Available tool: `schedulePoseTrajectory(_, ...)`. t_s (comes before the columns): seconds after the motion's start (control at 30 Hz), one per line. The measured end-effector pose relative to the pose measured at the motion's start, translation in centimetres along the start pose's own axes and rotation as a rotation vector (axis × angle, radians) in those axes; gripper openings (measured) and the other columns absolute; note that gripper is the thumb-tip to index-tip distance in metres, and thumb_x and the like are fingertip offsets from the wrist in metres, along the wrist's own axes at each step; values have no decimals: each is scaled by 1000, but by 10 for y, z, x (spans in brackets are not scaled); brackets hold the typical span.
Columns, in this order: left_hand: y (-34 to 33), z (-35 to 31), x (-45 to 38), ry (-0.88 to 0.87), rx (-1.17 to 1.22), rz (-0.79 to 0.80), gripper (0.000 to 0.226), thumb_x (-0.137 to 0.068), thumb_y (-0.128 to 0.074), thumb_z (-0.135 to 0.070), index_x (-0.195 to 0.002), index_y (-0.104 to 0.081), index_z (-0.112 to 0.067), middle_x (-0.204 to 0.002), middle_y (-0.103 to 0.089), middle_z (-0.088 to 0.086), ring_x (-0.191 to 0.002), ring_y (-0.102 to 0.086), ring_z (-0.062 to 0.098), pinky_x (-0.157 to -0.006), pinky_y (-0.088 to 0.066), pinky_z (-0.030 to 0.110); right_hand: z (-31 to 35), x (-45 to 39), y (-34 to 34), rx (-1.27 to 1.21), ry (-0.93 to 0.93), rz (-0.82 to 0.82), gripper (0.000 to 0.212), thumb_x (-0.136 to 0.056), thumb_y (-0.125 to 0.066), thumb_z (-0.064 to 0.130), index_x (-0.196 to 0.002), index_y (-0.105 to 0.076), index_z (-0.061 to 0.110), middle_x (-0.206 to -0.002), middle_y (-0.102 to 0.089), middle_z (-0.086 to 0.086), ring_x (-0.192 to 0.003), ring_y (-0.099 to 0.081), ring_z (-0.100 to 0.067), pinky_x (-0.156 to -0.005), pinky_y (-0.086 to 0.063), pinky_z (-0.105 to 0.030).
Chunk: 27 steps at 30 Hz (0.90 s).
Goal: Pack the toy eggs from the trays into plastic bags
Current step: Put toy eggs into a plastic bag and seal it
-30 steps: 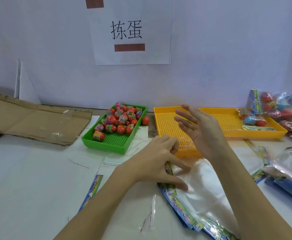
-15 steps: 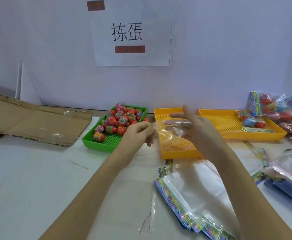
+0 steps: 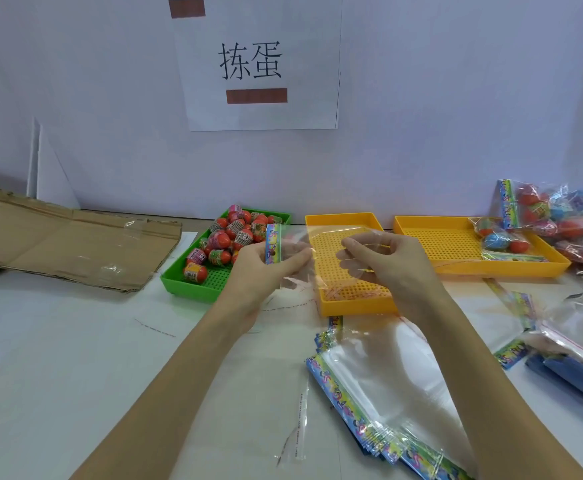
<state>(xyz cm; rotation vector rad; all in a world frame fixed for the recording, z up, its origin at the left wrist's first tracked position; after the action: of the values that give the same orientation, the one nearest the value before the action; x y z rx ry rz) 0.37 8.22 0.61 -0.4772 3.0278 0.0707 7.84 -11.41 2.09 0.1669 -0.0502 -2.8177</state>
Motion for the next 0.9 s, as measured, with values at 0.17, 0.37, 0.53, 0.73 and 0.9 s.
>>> schedulePoseTrajectory(0.17,3,1,0,-37,96,-66,11,-92,-78,-17,-89,-78,-7,-78,-75,9,-60,-64,17,-59,-56,26,1,0,1,22,4,-12,21,-93,-75,36,-86,-82,18,-78,-78,-3,-73,-74,-14,-70,-62,-24)
schedulePoseTrajectory(0.37,4,2,-2,-19,98,-85,24,-91,-79,-33,-99,-78,-10,-62,-61,2,-53,-54,15,-54,-51,26,2,1,1,56,-16,-15,25,-91,-75,40,-82,-82,17,-71,-76,-1,-64,-70,-8,-63,-59,-19)
schedulePoseTrajectory(0.53,5,4,-3,-60,75,-84,16,-94,-77,-15,-98,-73,1,-78,-75,8,-63,-68,17,-65,-60,29,4,1,2,46,-49,-110,28,-88,-79,39,-92,-75,11,-65,-74,2,-67,-74,-8,-65,-62,-24)
schedulePoseTrajectory(0.73,4,3,-2,-22,90,-93,38,-88,-83,-32,-104,-69,0,-56,-54,-4,-51,-51,15,-57,-51,26,11,3,1,-186,-210,48,43,-100,-59,50,-99,-81,13,-94,-81,-3,-84,-73,-14,-72,-56,-25)
schedulePoseTrajectory(0.9,4,0,0,-4,112,-94,31,-88,-82,-34,-93,-66,-8,-55,-54,-4,-50,-51,15,-56,-53,27,16,2,3,-138,-174,193,57,-100,-45,64,-102,-83,21,-106,-79,-2,-92,-66,-15,-77,-50,-27)
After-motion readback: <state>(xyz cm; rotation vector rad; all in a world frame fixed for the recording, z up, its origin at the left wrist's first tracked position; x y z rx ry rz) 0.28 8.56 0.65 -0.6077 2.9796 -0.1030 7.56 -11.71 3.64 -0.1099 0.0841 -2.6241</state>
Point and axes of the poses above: each hand's wrist, its own x-axis away from the middle knuckle, its own y-axis out of the back of the hand, z = x × y, the point moved 1 cm from there along -x, towards the middle knuckle
